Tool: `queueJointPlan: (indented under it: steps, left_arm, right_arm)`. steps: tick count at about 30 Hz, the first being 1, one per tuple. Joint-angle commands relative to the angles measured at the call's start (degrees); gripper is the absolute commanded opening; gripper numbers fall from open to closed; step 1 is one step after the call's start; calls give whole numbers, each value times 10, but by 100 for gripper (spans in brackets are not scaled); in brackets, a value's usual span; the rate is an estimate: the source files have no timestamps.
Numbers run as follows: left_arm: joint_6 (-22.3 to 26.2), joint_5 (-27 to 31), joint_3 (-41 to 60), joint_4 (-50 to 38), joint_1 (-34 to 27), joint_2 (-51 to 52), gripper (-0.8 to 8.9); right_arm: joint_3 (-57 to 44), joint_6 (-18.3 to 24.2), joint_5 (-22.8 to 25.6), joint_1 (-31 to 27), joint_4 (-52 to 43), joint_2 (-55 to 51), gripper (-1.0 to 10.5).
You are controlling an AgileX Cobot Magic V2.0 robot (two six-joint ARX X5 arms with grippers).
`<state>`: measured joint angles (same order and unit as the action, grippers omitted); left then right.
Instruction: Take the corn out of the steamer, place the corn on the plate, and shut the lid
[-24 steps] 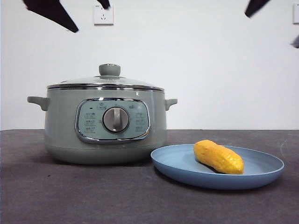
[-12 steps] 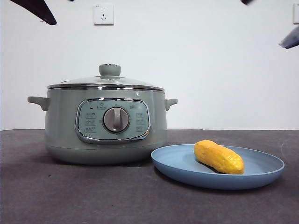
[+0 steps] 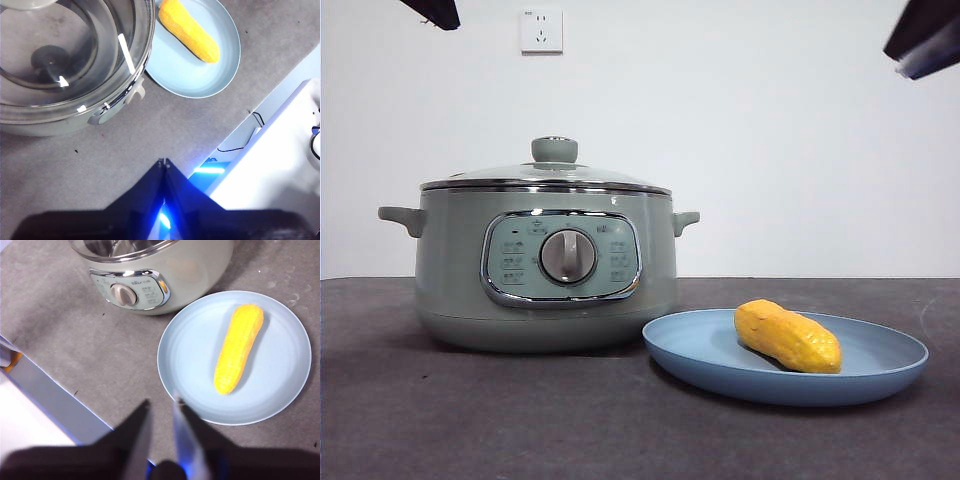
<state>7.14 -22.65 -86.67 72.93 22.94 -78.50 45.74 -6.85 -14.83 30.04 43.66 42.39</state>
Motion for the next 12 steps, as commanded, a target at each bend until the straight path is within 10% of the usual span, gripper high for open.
queueJointPlan:
  steps: [1,12]
  left_arm:
    - [8,0,0,-2,-1,0,-4]
    - [8,0,0,-26,-1,0,-4]
  right_arm:
    - [-4,-2,2,1,-3,-1,1]
    - [-4,-2,2,1,-3,-1,1]
